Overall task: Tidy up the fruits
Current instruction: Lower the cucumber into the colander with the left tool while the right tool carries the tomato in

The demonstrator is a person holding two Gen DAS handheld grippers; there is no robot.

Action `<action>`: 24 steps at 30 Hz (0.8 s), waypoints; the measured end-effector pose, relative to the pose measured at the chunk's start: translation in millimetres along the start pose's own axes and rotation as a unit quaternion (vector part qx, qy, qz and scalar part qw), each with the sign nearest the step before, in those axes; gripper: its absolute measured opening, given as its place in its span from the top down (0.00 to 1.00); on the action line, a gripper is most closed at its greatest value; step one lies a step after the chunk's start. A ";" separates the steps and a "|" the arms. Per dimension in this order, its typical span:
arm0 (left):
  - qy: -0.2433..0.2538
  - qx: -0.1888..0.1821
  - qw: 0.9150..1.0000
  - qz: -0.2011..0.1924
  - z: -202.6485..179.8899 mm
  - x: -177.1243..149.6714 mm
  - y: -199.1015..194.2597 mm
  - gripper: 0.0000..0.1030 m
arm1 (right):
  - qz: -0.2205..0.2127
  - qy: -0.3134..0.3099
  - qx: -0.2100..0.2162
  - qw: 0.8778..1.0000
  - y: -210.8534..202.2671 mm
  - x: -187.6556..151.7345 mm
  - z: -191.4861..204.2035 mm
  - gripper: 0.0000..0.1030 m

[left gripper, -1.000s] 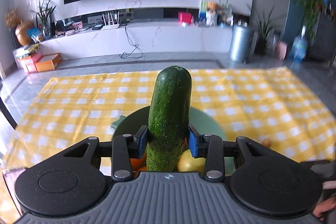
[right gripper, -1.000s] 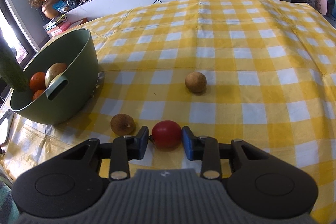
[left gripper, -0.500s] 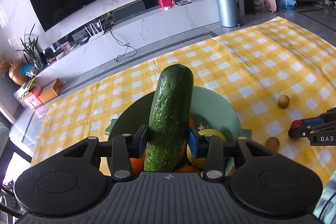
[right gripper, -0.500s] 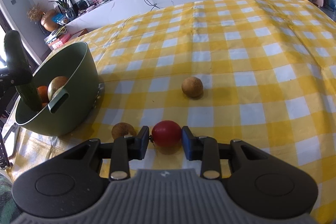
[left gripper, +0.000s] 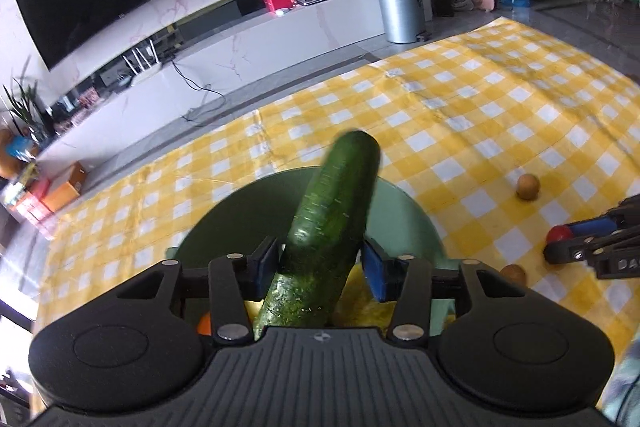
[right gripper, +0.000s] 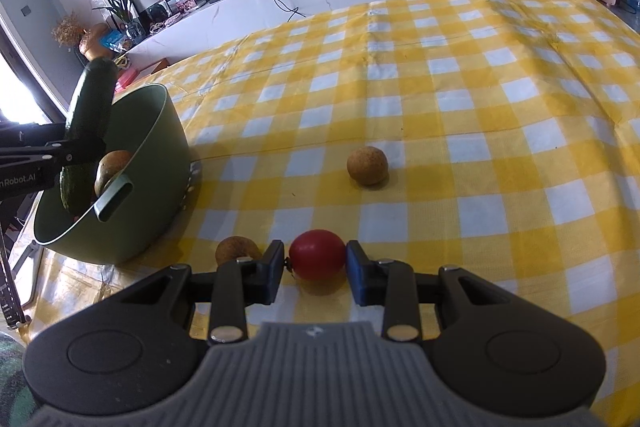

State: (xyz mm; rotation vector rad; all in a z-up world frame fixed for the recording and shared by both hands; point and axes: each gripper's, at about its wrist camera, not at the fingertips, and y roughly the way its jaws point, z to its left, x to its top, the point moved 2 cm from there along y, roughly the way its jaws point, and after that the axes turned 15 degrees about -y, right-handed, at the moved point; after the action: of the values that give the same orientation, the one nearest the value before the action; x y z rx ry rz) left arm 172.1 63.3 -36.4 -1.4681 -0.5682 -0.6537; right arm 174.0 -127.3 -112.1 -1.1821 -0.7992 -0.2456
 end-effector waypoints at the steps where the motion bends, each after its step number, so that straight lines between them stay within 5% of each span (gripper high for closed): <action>1: -0.011 -0.016 1.000 0.007 1.6 -0.7 1.0 0.43 | 0.000 0.000 0.000 1.000 0.0 -0.1 0.0 0.70; 8: -0.013 -0.018 1.000 0.004 -1.2 -4.1 -0.6 0.39 | -0.004 0.001 0.001 1.000 -1.3 0.0 -0.2 0.70; 15: -0.103 -0.052 0.993 0.009 22.2 -2.6 -17.5 0.31 | -0.021 -0.002 0.004 1.000 -8.2 1.6 2.1 0.71; 24: -0.147 -0.010 0.989 0.028 47.5 -23.6 -23.3 0.31 | -0.040 -0.012 0.006 0.999 -18.7 3.2 6.7 0.71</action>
State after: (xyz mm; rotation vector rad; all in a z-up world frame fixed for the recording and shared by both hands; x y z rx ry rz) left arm 141.1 112.2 -35.0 -1.6051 -0.7474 -0.4010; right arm 162.8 -127.9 -95.4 -1.1458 -0.8691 -0.2928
